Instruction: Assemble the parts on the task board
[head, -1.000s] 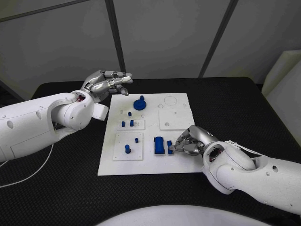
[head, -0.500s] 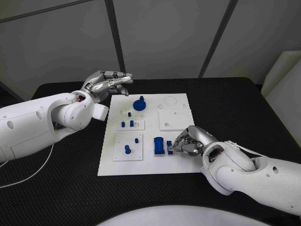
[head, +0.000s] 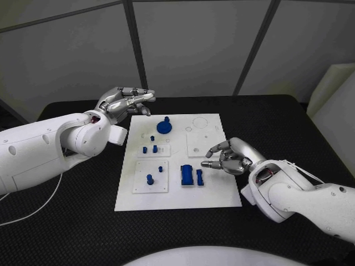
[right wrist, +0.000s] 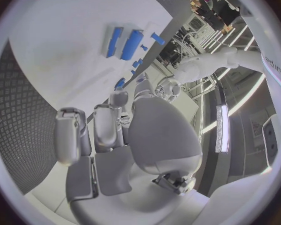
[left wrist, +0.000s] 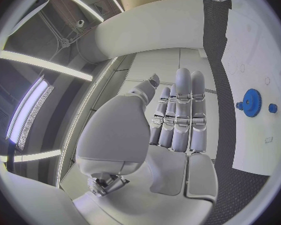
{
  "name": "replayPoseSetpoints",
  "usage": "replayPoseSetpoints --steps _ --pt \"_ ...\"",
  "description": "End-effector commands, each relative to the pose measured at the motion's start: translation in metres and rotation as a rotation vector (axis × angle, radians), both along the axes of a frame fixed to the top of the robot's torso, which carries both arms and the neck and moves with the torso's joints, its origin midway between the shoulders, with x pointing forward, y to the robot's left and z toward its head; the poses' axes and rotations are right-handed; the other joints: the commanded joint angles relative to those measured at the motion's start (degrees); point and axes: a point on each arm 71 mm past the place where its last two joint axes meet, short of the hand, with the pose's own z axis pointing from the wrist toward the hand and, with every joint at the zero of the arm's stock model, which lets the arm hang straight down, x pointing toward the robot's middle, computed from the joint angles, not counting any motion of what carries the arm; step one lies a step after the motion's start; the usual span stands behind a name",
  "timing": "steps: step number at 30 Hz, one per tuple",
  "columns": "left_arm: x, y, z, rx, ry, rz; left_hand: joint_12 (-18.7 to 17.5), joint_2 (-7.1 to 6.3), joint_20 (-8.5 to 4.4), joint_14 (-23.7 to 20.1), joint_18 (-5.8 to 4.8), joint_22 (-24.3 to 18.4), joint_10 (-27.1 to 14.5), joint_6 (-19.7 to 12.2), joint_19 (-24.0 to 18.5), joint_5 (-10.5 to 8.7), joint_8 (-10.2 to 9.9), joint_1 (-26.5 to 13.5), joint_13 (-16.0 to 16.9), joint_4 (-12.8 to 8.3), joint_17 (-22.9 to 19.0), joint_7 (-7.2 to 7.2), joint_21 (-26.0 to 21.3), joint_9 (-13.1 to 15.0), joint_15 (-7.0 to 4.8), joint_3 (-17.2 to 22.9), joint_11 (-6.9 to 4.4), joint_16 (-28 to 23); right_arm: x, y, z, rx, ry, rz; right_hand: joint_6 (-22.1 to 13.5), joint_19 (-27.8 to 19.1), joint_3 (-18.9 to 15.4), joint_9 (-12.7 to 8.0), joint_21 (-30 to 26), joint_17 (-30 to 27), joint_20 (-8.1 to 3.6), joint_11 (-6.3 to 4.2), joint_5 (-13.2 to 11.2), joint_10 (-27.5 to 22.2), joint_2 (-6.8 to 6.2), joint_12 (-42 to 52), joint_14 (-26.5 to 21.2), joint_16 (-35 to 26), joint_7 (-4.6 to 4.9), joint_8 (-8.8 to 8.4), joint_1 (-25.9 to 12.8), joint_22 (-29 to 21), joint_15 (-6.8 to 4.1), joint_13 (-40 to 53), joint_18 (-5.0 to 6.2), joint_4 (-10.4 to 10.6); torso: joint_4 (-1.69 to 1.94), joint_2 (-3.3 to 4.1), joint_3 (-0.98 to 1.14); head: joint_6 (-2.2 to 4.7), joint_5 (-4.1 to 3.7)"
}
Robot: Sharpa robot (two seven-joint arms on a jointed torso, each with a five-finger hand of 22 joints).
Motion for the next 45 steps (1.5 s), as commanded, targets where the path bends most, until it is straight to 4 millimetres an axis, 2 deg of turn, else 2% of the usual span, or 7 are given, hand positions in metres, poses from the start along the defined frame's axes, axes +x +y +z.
replayPoseSetpoints --steps 1,9,28,29,39,40,45 --pt "0.003 0.003 0.0 -0.073 0.025 0.031 -0.1 0.38 0.33 -2.1 -0.9 -0.5 -0.4 -0.5 -1.0 -0.22 -0.2 -0.1 0.0 0.0 -0.4 -0.16 -1.2 -0.1 0.39 -0.6 0.01 -1.4 0.015 -0.002 0.01 0.295 0.048 0.074 -0.7 -0.7 0.4 -0.6 -9.3 -8.1 0.76 0.6 0.2 -5.5 0.28 -10.1 -2.8 -6.2 0.42 -0.2 2.3 7.6 0.44 -6.6 2.7 -1.0 -0.02 -0.72 -0.13 0.76 -0.26" --pt "0.014 0.009 -0.008 -0.115 0.041 0.102 -0.8 1.37 2.6 -13.3 -2.15 -5.8 -1.8 -1.5 -10.4 -0.17 -0.3 0.3 -0.2 0.4 -5.4 0.25 -10.8 -0.4 3.71 -2.0 1.43 -13.4 0.077 -0.035 0.02 0.527 0.061 0.006 -1.8 -23.7 0.1 -6.8 -61.7 -35.7 5.3 5.13 1.0 -14.5 3.51 -28.5 -20.2 -41.5 3.93 -0.31 9.8 -20.8 6.0 -25.4 8.94 -3.4 0.15 -2.56 -0.83 3.32 -1.12" --pt "0.049 0.004 -0.036 -0.082 0.011 0.395 -1.9 2.91 9.4 -27.7 -1.91 -21.6 -11.0 -8.0 -30.9 -0.31 -0.5 -1.8 -0.2 4.0 -17.3 -0.87 -29.6 -1.0 6.11 -8.1 1.1 -31.7 0.157 -0.051 0.001 0.663 -0.012 -0.111 -4.6 -42.1 -2.5 -28.9 -78.4 -56.5 14.01 8.09 0.6 -20.3 7.84 -39.9 -32.4 -69.7 4.49 -0.18 4.9 -55.6 11.6 -55.4 9.48 -11.2 -0.25 -4.88 -1.17 9.14 -0.67" --pt "0.047 0.0 -0.037 -0.075 0.04 0.312 -5.7 7.6 4.51 -41.5 -5.54 -26.9 -27.3 -24.0 -39.4 -3.02 -4.0 -24.5 -3.8 0.3 -19.3 -3.45 -34.0 -4.6 3.99 -10.8 -0.96 -35.1 0.155 -0.054 -0.002 0.597 0.001 -0.152 -20.1 -54.5 1.9 -30.9 -81.8 -60.0 9.24 5.57 -2.2 -36.1 2.44 -43.3 -47.5 -73.1 1.7 -3.77 -19.8 -61.0 9.26 -59.2 6.18 -13.3 -0.1 -4.64 -1.29 8.91 -0.97" --pt "0.025 -0.014 -0.046 -0.021 0.039 0.33 -5.7 7.6 0.9 -52.1 -5.57 -31.1 -39.7 -36.1 -46.0 -3.02 -4.0 -41.6 -3.8 0.3 -24.4 -5.32 -34.0 -4.6 -0.95 -13.0 -5.85 -35.1 0.136 -0.041 0.002 0.658 -0.023 -0.185 -31.8 -63.8 5.1 -37.0 -81.8 -60.0 5.79 -0.16 -4.6 -48.1 2.44 -43.3 -58.9 -73.1 -0.3 -3.77 -38.2 -65.6 3.94 -59.2 4.57 -13.3 2.5 -5.97 0.43 9.31 -0.06" --pt "0.02 -0.017 -0.047 -0.012 0.038 0.333 -5.7 7.6 0.59 -53.1 -11.14 -31.5 -40.8 -37.1 -46.6 -3.02 -4.0 -43.1 -3.8 0.3 -24.4 -9.41 -34.0 -4.6 -0.95 -13.3 -5.85 -35.1 0.133 -0.039 0.003 0.669 -0.026 -0.192 -32.8 -64.6 5.3 -37.0 -81.8 -60.0 5.52 -0.16 -4.7 -49.1 2.44 -43.3 -59.8 -73.1 -0.48 -3.77 -39.8 -66.0 3.94 -59.2 4.58 -13.3 2.65 -6.05 0.53 9.33 -0.01" --pt "-0.011 -0.033 -0.052 0.049 0.02 0.355 -5.7 7.6 -1.0 -57.3 -11.14 -33.1 -45.8 -42.0 -49.1 -3.02 -4.0 -50.0 -3.8 0.3 -24.4 -9.41 -34.0 -4.6 -0.95 -17.8 -5.85 -35.1 0.106 -0.025 0.006 0.729 -0.036 -0.246 -37.5 -68.4 6.7 -37.0 -81.8 -60.0 4.06 -0.16 -9.4 -53.9 2.44 -43.3 -64.5 -73.1 -4.81 -3.77 -47.3 -67.7 3.94 -59.2 3.95 -13.3 2.77 -6.11 0.61 9.35 0.03"
